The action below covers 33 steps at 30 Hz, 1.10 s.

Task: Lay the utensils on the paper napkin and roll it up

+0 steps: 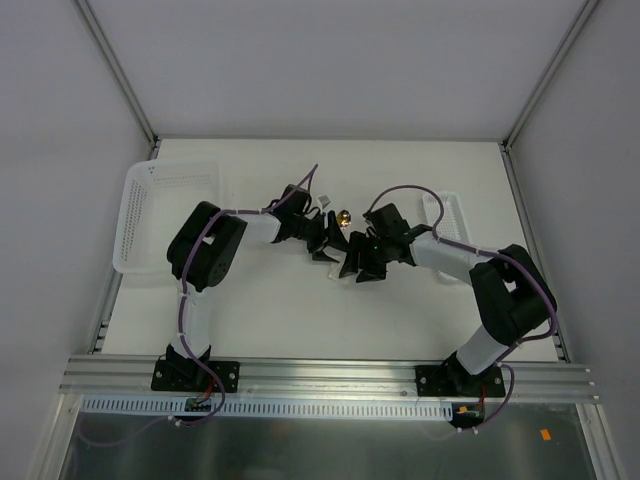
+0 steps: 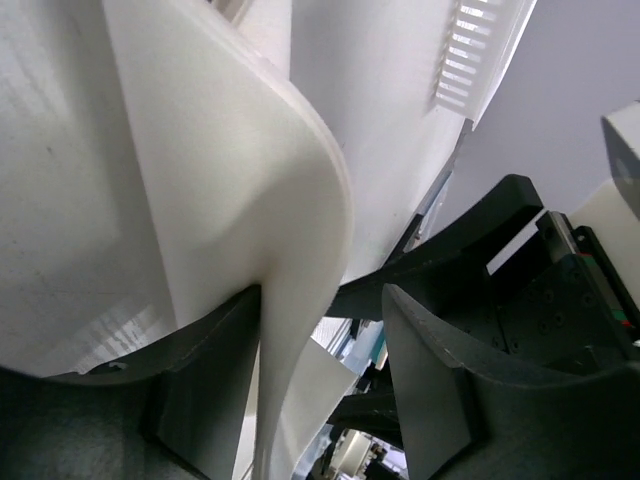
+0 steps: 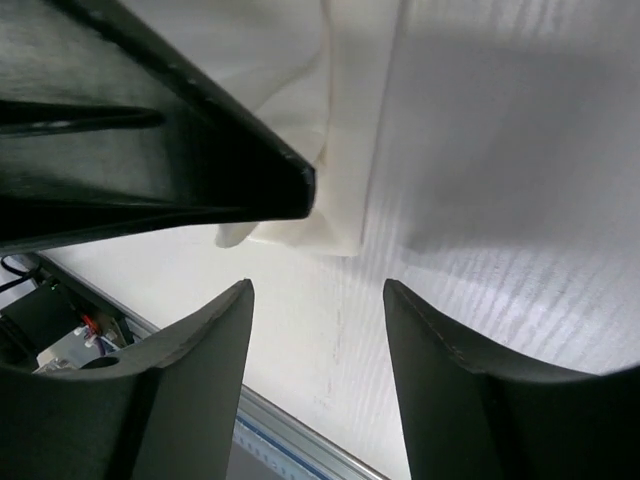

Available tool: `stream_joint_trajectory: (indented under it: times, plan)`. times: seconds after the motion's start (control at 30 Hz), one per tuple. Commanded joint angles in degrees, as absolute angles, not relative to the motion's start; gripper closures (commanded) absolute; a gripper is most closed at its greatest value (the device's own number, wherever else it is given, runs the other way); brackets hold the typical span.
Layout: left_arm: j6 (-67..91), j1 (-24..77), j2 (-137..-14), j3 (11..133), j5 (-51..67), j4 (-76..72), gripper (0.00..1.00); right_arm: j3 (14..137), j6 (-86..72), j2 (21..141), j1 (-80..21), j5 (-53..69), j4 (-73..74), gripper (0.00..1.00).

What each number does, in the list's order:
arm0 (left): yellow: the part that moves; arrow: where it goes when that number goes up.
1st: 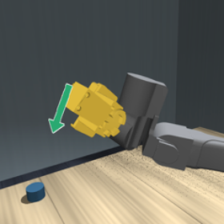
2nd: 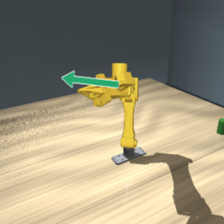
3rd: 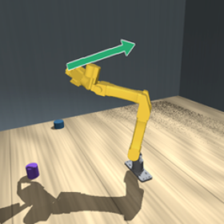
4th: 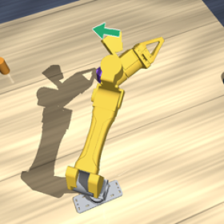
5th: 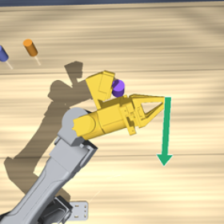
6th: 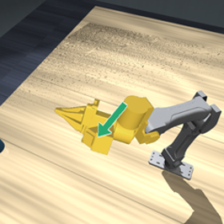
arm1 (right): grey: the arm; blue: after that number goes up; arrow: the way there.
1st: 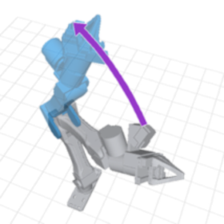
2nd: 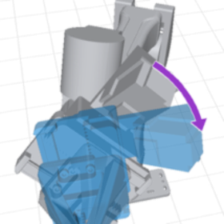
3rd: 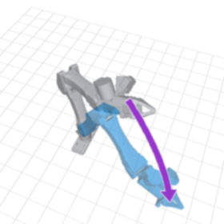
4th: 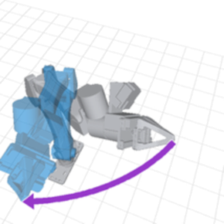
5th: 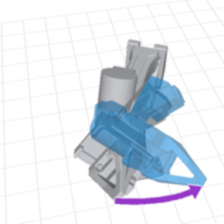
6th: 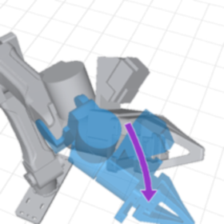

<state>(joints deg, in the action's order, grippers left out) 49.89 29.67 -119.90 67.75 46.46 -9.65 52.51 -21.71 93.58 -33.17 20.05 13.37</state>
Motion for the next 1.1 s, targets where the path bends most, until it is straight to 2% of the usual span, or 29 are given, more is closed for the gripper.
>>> stream_joint_trajectory:
  times: [0.0, 0.1, 0.3, 0.67, 0.9, 1.07]
  plan:
    - [45.4, 30.0, -123.7, 67.1, 36.1, -4.0, 0.44, 51.7, -24.1, 92.5, -32.9, 16.0, 14.5, 0.40]
    - [45.1, 30.0, -123.6, 67.3, 35.6, -3.2, 0.39, 51.6, -26.4, 92.4, -33.0, 13.7, 12.5, 0.32]
    - [44.9, 30.0, -123.5, 67.5, 35.4, -2.6, 0.36, 50.3, -30.6, 91.3, -33.1, 10.5, 5.2, 0.28]
    - [44.8, 30.0, -123.6, 67.5, 35.6, -2.5, 0.36, 47.9, -29.7, 90.3, -34.5, 15.3, -6.3, 0.28]
    - [45.0, 30.1, -124.0, 68.0, 35.7, -2.6, 0.36, 51.7, -26.5, 92.2, -35.7, 10.6, -0.3, 0.27]
    - [44.8, 30.0, -124.0, 68.2, 35.8, -2.5, 0.36, 50.9, -24.8, 94.0, -35.7, 4.5, 2.9, 0.32]
